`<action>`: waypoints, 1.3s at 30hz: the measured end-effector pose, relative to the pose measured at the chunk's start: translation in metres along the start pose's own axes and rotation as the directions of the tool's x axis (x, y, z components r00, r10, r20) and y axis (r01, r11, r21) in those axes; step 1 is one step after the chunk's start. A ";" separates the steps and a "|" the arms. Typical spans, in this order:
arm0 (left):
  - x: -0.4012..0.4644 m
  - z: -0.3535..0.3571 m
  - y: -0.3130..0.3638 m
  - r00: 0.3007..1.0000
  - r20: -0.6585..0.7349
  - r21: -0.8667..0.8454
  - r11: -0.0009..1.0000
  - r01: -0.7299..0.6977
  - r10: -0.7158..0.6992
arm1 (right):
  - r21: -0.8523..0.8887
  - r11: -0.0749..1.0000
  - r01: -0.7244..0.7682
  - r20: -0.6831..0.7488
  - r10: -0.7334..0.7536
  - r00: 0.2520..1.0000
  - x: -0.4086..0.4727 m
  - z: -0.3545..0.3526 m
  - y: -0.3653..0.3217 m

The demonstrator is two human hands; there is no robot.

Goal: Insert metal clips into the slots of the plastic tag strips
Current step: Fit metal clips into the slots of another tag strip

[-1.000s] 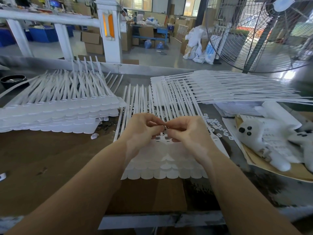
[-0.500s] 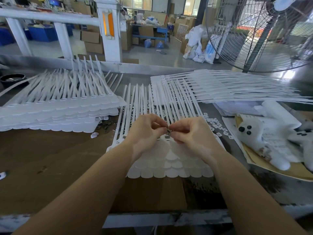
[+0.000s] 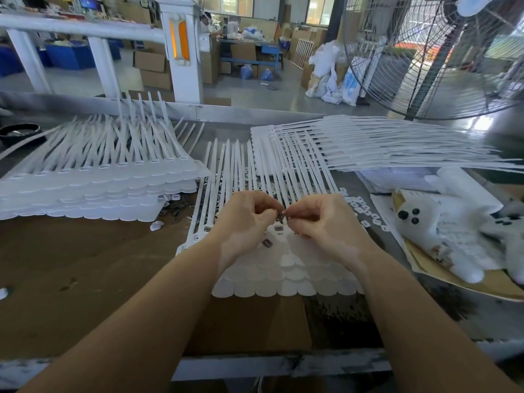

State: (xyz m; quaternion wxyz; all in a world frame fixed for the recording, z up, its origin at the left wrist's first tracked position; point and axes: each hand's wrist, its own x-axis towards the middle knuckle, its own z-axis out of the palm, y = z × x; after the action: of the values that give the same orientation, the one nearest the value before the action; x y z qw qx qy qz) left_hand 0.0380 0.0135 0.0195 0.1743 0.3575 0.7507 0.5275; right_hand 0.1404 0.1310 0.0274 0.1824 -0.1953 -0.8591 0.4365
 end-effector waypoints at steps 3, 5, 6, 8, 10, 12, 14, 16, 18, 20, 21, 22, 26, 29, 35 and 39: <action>0.001 -0.002 -0.003 0.998 -0.063 -0.010 1.000 -0.005 0.004 | -0.067 0.997 0.037 0.008 -0.037 0.999 -0.002 0.002 -0.004; 0.002 -0.003 -0.005 0.993 -0.116 -0.015 1.000 -0.002 0.000 | -0.097 0.992 0.077 0.041 -0.073 0.996 -0.004 0.007 -0.007; 0.002 -0.002 -0.005 0.992 -0.129 -0.011 1.000 -0.001 -0.001 | -0.130 0.987 0.093 0.064 -0.085 0.994 -0.005 0.010 -0.008; 0.001 -0.002 -0.006 0.991 -0.134 0.002 1.000 -0.001 0.002 | -0.225 0.969 0.107 0.097 -0.087 0.992 -0.006 0.016 -0.009; 0.001 -0.002 -0.007 0.991 -0.131 0.016 1.000 -0.008 0.010 | -0.316 0.941 0.122 0.100 -0.095 0.990 -0.007 0.021 -0.010; 0.000 -0.003 -0.008 0.992 -0.123 0.030 0.999 -0.015 0.018 | -0.352 0.923 0.154 0.106 -0.124 0.987 -0.007 0.024 -0.012; -0.001 -0.003 -0.007 0.993 -0.118 0.051 0.998 -0.021 0.027 | -0.362 0.915 0.176 0.124 -0.139 0.982 -0.008 0.025 -0.013; 0.000 -0.002 -0.007 0.992 -0.117 0.088 0.996 -0.029 0.039 | -0.357 0.918 0.175 0.144 -0.131 0.981 -0.008 0.025 -0.015; 0.000 -0.001 -0.007 0.992 -0.116 0.118 0.993 -0.031 0.045 | -0.319 0.934 0.160 0.154 -0.115 0.981 -0.007 0.024 -0.015; -0.001 -0.001 -0.009 0.993 -0.107 0.132 0.991 -0.034 0.048 | -0.255 0.958 0.127 0.137 -0.094 0.986 -0.006 0.017 -0.014; -0.001 0.000 -0.010 0.994 -0.100 0.143 0.989 -0.036 0.051 | -0.238 0.966 0.106 0.112 -0.081 0.990 -0.006 0.011 -0.012; -0.002 0.001 -0.011 0.994 -0.091 0.164 0.986 -0.039 0.055 | -0.231 0.970 0.082 0.077 -0.066 0.995 -0.005 0.003 -0.011; -0.003 0.004 -0.013 0.996 -0.064 0.277 0.960 -0.044 0.064 | -0.249 0.968 -0.019 -0.087 -0.002 0.996 -0.003 -0.031 0.001; -0.003 0.004 -0.013 0.995 -0.064 0.311 0.949 -0.057 0.081 | -0.354 0.931 -0.083 -0.169 0.023 0.985 -0.003 -0.052 0.011; -0.002 0.004 -0.014 0.992 -0.068 0.324 0.943 -0.078 0.105 | -0.576 0.800 -0.167 -0.248 0.023 0.969 -0.010 -0.069 0.032; -0.002 0.004 -0.016 0.991 -0.066 0.342 0.936 -0.088 0.118 | -0.621 0.769 -0.149 -0.228 0.004 0.974 -0.016 -0.066 0.041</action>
State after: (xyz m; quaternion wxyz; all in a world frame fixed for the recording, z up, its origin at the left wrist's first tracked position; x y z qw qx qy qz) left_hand 0.0366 0.0119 0.0034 0.0503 0.3981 0.8171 0.4139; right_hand 0.1933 0.1902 0.0277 0.1790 -0.3259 -0.9224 0.1047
